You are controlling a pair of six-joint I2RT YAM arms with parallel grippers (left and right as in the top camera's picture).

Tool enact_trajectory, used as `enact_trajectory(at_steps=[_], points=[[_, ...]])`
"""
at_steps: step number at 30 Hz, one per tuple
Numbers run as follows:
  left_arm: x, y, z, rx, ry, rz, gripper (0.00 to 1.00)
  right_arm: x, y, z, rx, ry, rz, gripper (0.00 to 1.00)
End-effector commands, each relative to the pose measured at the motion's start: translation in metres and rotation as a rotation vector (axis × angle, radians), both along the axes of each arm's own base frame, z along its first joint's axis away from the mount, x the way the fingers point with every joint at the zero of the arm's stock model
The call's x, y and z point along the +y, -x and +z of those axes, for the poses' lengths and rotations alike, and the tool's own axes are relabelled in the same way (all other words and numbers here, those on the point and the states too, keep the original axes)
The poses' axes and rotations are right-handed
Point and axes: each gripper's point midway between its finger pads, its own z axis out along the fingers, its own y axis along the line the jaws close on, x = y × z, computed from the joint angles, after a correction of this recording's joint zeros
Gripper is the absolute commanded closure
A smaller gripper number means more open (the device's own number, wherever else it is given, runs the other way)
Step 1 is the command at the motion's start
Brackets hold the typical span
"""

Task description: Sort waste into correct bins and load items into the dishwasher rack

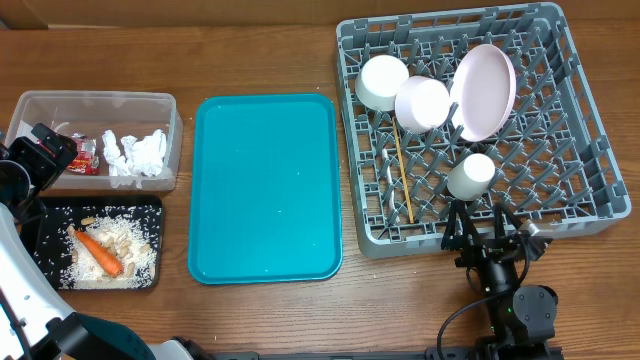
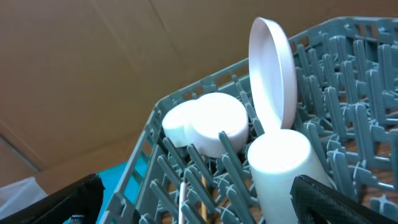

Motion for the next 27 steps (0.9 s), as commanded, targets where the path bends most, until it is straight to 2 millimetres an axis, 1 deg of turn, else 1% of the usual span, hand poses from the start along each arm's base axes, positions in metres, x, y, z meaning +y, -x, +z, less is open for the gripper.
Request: enact_trajectory(at_steps=[1,3,5,8,10,11,14,27], points=[[0.003,-0.002,0.008,-0.013,-0.017,0.007,0.0,-0.001,0.0,-0.002,-0.004,-0.002,-0.003,0.0],[0.003,-0.002,0.008,-0.013,-0.017,0.007,0.0,-0.002,0.0,-0.002,-0.007,0.028,-0.005,0.0],[0.003,-0.002,0.008,-0.013,-0.017,0.007,0.0,0.001,0.0,-0.002,-0.021,0.137,0.014,0.0],[0.003,-0.002,0.008,-0.013,-0.016,0.008,0.0,0.01,0.002,-0.002,-0.057,0.346,0.07,0.0],[0.003,-0.002,0.008,-0.013,-0.016,0.008,0.0,0.01,0.002,-0.002,-0.076,0.467,0.075,0.0],[0.003,-0.002,0.008,-0.013,-0.016,0.008,0.0,0.01,0.002,-0.002,-0.08,0.493,0.075,0.0],[0.003,-0.002,0.008,-0.013,-0.016,0.008,0.0,0.01,0.002,-0.002,-0.085,0.523,0.076,0.0],[0.003,-0.002,0.008,-0.013,-0.017,0.007,0.0,0.01,0.002,-0.002,-0.084,0.521,0.075,0.0]])
